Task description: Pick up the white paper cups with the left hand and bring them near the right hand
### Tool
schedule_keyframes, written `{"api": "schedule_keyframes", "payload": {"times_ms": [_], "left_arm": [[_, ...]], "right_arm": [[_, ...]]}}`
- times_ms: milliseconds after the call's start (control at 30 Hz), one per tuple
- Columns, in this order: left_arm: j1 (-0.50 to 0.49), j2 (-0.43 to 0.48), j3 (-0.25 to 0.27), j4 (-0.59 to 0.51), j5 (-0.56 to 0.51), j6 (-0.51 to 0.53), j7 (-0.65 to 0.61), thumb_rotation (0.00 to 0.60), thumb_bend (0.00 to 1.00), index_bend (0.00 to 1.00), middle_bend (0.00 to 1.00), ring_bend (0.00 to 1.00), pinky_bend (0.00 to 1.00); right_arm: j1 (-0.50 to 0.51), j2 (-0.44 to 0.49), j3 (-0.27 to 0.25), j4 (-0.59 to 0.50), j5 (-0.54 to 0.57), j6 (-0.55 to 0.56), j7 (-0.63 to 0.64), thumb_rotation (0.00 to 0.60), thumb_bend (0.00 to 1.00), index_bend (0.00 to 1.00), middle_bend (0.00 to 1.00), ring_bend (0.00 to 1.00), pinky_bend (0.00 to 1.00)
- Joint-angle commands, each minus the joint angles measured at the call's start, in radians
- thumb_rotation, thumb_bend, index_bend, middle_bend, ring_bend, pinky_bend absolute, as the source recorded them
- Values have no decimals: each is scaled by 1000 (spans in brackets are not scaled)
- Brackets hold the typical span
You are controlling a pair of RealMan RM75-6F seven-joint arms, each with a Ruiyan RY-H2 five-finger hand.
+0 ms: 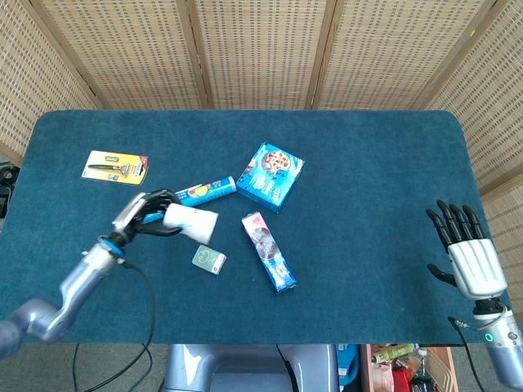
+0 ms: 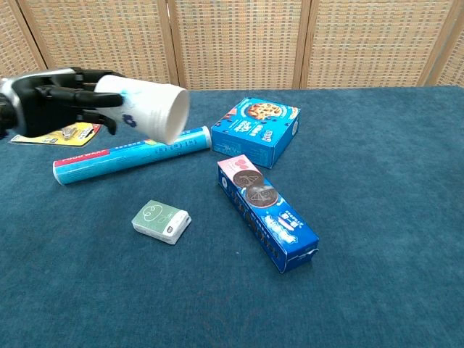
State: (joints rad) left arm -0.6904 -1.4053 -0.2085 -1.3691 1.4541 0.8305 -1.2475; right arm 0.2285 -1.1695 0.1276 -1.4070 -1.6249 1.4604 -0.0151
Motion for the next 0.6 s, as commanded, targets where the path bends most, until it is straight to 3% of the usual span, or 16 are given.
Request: {"api": "schedule_keyframes", "payload": {"times_ms": [33,367,600], "left_arm": [[-77,-72,-37,40,-32,-78,-46,600,125,483,496,466,540],[-212,-181,-107,86,-96,-200,-78,600,124,487,496,466,540],[-259,-243,-135,122,-148,-244,-58,600,125,487,496,466,540]], "right_arm": [[45,3,9,43,-51,3,64,600,0,112,0,0,3],[216,-68,9,205,-236,37,230,600,0,335,57,0,138],[355,-148,0,265,-333,23,275,600,39,408,128,0,245]]}}
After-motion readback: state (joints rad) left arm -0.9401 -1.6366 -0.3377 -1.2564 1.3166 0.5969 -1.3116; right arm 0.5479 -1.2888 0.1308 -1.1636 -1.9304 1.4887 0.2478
